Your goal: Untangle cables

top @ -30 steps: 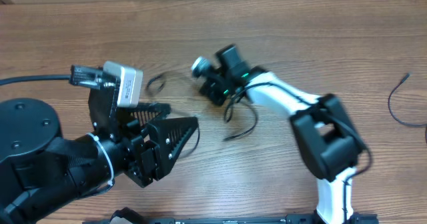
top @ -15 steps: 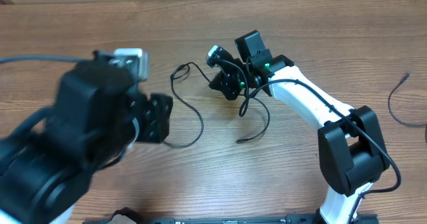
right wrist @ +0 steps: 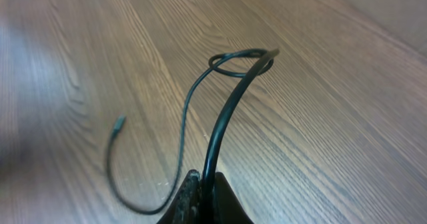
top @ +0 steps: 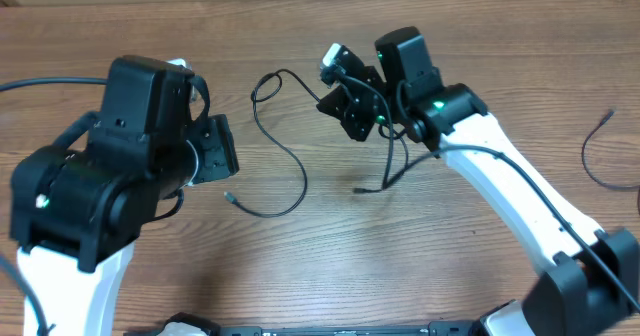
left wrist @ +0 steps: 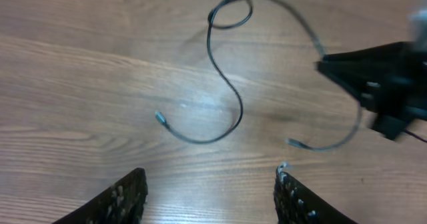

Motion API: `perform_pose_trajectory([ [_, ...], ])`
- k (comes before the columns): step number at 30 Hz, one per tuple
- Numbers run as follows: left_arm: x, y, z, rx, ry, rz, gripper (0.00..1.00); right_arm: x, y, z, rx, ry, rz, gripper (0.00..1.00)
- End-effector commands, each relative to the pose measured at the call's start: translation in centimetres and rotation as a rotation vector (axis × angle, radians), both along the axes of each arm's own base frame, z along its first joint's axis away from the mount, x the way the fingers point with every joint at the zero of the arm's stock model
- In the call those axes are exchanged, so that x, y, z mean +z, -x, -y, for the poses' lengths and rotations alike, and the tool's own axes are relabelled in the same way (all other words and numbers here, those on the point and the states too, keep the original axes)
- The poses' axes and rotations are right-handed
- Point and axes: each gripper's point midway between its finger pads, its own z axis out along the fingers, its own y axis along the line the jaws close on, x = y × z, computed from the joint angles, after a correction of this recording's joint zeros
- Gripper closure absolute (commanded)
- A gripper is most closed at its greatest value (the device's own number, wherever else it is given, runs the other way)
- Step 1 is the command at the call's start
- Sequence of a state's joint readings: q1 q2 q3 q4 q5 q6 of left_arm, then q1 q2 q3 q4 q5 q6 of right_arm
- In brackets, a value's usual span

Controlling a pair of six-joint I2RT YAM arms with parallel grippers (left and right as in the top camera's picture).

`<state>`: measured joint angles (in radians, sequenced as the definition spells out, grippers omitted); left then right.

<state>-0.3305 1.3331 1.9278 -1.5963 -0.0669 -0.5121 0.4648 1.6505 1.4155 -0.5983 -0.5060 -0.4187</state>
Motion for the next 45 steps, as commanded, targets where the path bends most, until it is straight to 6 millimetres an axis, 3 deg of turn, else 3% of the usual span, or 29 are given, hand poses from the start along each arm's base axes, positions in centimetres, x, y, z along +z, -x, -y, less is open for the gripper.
perform_pose_trajectory([
  [1, -2.5, -0.3, 1.6, -0.093, 0.035, -0.065, 0.38, 3.0, 1.0, 0.6, -0.009, -0.021, 0.050, 0.96],
  [5, -5.0, -1.4, 3.0, -0.123, 0.079, -0.099, 0.37, 4.8, 2.0, 1.8, -0.040, -0.008, 0.077, 0.96],
  [13, -9.0, -2.8, 3.9, -0.101, 0.242, -0.172, 0.33, 8.6, 4.7, 3.4, -0.050, -0.031, 0.137, 0.96],
  [24, -9.4, -4.1, 3.6, -0.157, 0.226, -0.122, 0.32, 13.2, 8.3, 4.1, -0.094, -0.144, 0.139, 0.96],
  [30, -8.9, -5.1, 3.7, -0.163, 0.230, -0.075, 0.31, 14.0, 11.5, 2.2, -0.002, -0.159, 0.145, 0.96],
  [35, -9.7, -5.7, 3.5, -0.149, 0.209, -0.090, 0.32, 14.6, 14.0, 0.3, 0.075, -0.181, 0.147, 0.96],
  [45, -10.9, -6.6, 3.3, -0.181, 0.165, -0.102, 0.39, 16.1, 15.1, 0.6, 0.074, -0.226, 0.157, 0.96],
])
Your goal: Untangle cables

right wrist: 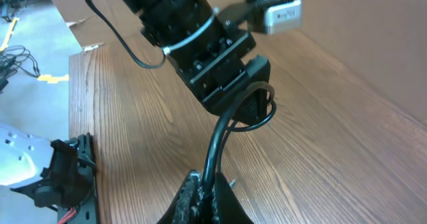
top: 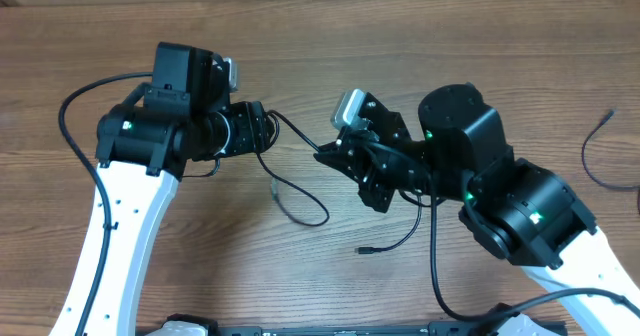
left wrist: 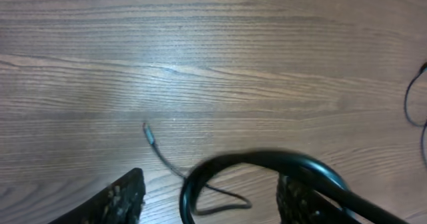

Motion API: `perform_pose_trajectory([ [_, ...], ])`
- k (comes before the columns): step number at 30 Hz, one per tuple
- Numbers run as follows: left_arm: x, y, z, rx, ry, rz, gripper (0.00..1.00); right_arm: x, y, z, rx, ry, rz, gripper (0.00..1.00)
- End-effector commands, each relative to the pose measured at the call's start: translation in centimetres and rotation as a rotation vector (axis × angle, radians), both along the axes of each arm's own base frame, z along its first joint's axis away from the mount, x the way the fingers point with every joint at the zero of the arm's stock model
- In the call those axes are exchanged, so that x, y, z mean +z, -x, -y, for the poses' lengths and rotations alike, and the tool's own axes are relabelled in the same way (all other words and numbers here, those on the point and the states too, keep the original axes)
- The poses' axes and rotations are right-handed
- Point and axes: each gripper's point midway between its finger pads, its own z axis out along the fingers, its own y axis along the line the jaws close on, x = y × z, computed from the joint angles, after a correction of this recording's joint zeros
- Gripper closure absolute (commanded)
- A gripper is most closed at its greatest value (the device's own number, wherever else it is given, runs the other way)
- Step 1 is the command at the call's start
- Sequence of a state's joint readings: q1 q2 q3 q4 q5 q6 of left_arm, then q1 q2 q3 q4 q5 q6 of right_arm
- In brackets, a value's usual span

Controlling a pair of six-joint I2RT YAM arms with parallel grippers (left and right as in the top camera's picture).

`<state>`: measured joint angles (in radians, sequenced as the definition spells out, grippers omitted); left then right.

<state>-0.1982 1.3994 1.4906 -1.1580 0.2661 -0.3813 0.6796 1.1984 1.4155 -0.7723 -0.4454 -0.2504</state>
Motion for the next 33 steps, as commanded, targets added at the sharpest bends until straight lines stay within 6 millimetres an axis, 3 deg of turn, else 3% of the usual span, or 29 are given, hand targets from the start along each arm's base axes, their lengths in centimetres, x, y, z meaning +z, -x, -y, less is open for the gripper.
perform_pose_trajectory([
  [1, -0.5, -0.1, -0.3, -0.031, -0.031, 0.009, 0.40, 2.4, 1.1, 0.7, -0.004, -0.059, 0.040, 0.96],
  [4, -1.0, -0.2, -0.2, -0.030, -0.032, 0.007, 0.49, 3.5, 1.6, 1.2, -0.004, -0.082, 0.069, 0.96],
  [5, -1.2, -0.2, -0.2, -0.031, -0.031, 0.005, 0.60, 3.8, 1.8, 1.3, -0.004, -0.089, 0.077, 0.96],
  [6, -1.5, -0.2, -0.2, -0.031, -0.030, 0.002, 0.82, 4.1, 1.9, 1.4, -0.004, -0.094, 0.084, 0.96],
  [7, -1.8, -0.1, -0.2, -0.031, -0.032, -0.006, 0.96, 4.3, 2.1, 1.6, -0.004, -0.099, 0.091, 0.96],
  [15, -3.5, 0.6, -0.4, -0.032, -0.040, -0.052, 0.95, 4.6, 1.8, 2.0, -0.033, -0.096, 0.106, 0.96],
  [20, -3.5, 0.6, -0.4, -0.032, -0.040, -0.053, 0.96, 4.3, 1.5, 2.3, -0.056, -0.080, 0.104, 0.92],
  [22, -3.5, 0.6, -0.4, -0.032, -0.040, -0.053, 0.96, 4.1, 1.6, 2.3, -0.056, -0.074, 0.097, 0.96],
  [29, -3.5, 0.6, -0.2, -0.035, -0.033, -0.054, 0.96, 2.7, 1.4, 2.2, -0.056, -0.038, 0.055, 0.96],
  [33, -3.3, 0.9, 0.6, -0.067, 0.011, -0.061, 0.96, 1.9, 1.0, 1.9, -0.055, -0.019, 0.032, 0.85],
])
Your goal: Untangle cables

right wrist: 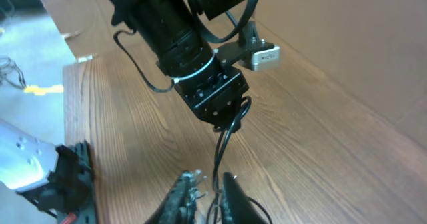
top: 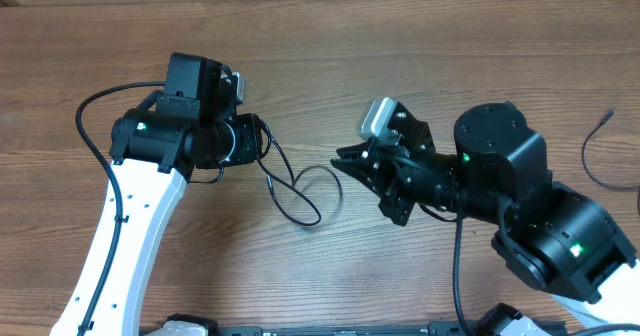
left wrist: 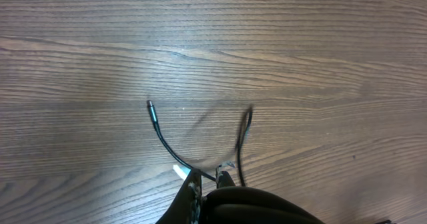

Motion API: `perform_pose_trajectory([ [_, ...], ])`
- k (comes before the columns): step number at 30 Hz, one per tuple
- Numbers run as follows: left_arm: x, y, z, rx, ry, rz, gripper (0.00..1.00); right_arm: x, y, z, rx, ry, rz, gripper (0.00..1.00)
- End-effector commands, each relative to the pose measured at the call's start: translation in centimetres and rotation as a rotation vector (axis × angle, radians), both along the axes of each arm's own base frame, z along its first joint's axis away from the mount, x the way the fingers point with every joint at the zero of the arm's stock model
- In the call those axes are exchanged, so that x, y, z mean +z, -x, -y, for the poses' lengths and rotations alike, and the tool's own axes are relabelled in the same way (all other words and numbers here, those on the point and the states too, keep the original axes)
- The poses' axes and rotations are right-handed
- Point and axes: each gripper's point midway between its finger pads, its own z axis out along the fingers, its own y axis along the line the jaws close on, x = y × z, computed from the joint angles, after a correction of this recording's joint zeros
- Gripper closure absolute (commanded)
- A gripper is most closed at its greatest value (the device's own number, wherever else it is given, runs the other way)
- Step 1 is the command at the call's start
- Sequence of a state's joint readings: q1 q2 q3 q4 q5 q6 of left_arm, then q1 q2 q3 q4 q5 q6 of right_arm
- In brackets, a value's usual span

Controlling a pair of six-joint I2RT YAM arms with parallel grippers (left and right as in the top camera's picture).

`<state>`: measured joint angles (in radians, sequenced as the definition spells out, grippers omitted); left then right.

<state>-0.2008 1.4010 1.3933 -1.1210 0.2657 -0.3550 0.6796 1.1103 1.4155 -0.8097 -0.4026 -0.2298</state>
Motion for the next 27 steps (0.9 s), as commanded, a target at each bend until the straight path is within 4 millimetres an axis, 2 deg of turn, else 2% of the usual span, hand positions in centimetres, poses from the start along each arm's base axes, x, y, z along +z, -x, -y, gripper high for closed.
perform_pose_trajectory([
  [1, -0.1, 0.4, 1.0, -0.061, 0.047, -0.008, 0.96, -0.2, -0.5, -0.2, -0.009, 0.010, -0.009, 0.82],
  [5, 0.7, 1.0, 2.3, -0.126, 0.120, -0.002, 0.96, -1.6, -0.6, -0.5, 0.001, 0.040, -0.054, 0.65],
  [7, 1.3, 1.1, 2.7, -0.137, 0.144, 0.006, 0.96, -2.3, -0.6, -0.7, 0.008, 0.056, -0.080, 0.63],
  [16, 6.5, 2.3, 5.8, -0.251, 0.342, 0.077, 0.96, -4.4, -1.3, -1.3, 0.008, 0.103, -0.138, 0.42],
  [19, 7.5, 2.7, 6.6, -0.283, 0.356, 0.097, 0.96, -5.1, -1.7, -1.6, 0.008, 0.117, -0.155, 0.41],
  [23, 7.6, 2.9, 7.2, -0.302, 0.337, 0.103, 0.95, -5.7, -1.8, -2.0, 0.025, 0.121, -0.176, 0.40],
  [27, 7.5, 3.2, 7.6, -0.315, 0.335, 0.103, 0.95, -5.5, -1.8, -2.4, 0.039, 0.106, -0.172, 0.36],
])
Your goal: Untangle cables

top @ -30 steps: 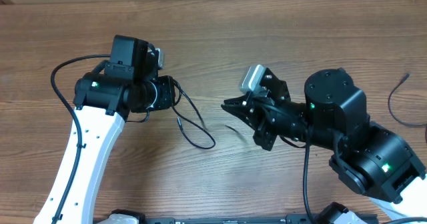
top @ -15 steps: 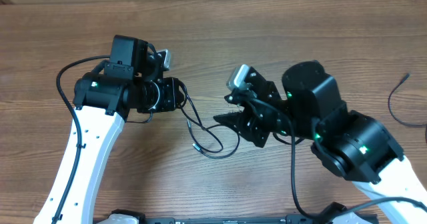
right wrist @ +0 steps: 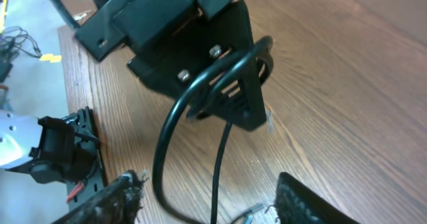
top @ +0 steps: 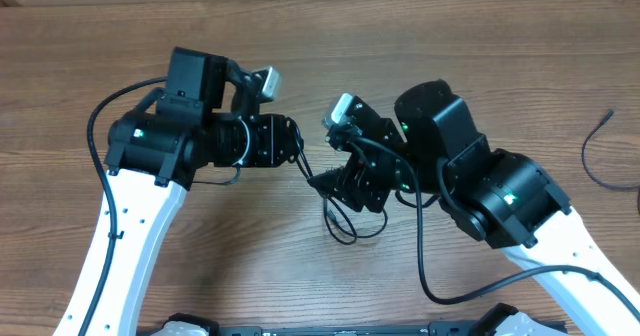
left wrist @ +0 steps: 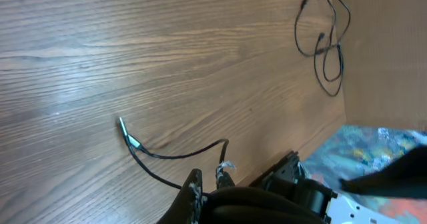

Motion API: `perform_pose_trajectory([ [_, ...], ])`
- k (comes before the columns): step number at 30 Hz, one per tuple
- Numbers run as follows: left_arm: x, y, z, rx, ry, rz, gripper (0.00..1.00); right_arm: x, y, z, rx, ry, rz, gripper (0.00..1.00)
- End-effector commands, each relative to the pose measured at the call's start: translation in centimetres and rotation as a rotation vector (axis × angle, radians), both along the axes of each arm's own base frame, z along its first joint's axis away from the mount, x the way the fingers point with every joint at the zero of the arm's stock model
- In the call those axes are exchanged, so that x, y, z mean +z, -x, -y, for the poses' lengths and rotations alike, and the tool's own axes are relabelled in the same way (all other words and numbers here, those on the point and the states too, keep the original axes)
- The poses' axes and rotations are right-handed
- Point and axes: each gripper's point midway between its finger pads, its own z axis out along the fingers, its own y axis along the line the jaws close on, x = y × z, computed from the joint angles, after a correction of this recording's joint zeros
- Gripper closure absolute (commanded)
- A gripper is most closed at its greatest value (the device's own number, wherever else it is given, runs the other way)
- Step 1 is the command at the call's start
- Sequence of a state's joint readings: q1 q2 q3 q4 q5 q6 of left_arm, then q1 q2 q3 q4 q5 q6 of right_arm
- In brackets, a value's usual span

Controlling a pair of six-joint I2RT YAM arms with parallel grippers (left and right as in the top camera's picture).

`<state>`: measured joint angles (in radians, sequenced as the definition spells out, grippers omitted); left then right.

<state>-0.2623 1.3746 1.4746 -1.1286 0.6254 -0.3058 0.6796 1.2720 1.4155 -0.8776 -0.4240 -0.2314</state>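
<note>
A thin black cable [top: 340, 226] hangs from my left gripper [top: 298, 148], which is shut on it above the table's middle; its lower part curls on the wood. In the left wrist view the left gripper [left wrist: 208, 179] pinches the cable [left wrist: 173, 155], whose plug end lies on the table. My right gripper [top: 325, 184] faces the left one closely and stands open. In the right wrist view the cable [right wrist: 170, 117] loops out of the left gripper's jaws, and two strands run down between the wide-apart fingers of my right gripper [right wrist: 213, 197].
Another black cable [top: 598, 148] lies at the table's right edge; it shows as a small tangle [left wrist: 327, 47] in the left wrist view. The two arms are very close together over the wooden table [top: 420, 46].
My right gripper has opened wide and let go of the cable. It now sits closer to the left gripper. The left gripper stays shut on the cable, which now curls further right.
First my right gripper held the cable up while the left stood open at the left. Then the open left gripper was round the cable's loop. Then it was shut on the cable with the right loosening. Now only the left holds it.
</note>
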Motion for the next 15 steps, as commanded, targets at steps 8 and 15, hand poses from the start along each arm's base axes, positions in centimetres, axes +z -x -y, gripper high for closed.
perform_pose_trajectory([
  [8, 1.7, 0.5, 0.7, -0.043, 0.027, 0.052, 0.95, 2.4, -0.6, -1.0, 0.019, -0.080, 0.073, 0.35],
  [15, 1.6, 0.5, 0.7, -0.043, 0.027, 0.052, 0.95, 3.3, -1.3, -1.2, 0.006, -0.102, 0.119, 0.35],
])
